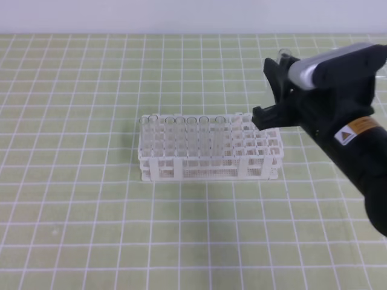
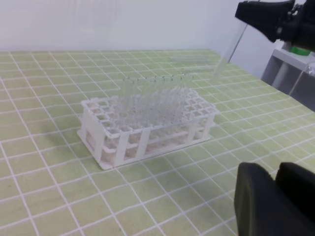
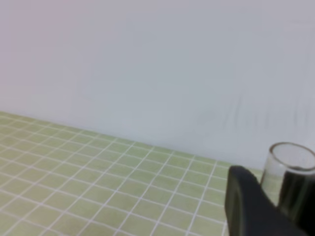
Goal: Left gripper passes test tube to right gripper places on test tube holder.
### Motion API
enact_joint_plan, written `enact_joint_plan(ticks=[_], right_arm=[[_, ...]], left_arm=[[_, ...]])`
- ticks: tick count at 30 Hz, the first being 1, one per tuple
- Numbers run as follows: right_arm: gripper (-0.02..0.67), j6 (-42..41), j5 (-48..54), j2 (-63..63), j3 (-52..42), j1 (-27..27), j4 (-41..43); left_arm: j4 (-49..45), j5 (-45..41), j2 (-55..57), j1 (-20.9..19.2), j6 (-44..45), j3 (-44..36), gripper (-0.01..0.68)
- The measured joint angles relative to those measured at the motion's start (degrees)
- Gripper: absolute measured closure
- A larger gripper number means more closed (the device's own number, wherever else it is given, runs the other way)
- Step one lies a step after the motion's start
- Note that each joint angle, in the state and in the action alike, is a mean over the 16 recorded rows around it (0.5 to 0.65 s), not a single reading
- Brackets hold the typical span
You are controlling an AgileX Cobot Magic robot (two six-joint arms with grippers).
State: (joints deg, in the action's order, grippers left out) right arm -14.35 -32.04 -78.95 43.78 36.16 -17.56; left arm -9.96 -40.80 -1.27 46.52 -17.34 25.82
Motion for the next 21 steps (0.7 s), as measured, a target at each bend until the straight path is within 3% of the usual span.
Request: enact_joint_plan(ticks=[21], right_arm=[[0.544, 7.27, -8.4, -13.25, 2.4, 0.36, 16.1]], left_arm=[[-0.55, 0.13, -0.05, -0.01, 0.0, 0.0, 0.602]])
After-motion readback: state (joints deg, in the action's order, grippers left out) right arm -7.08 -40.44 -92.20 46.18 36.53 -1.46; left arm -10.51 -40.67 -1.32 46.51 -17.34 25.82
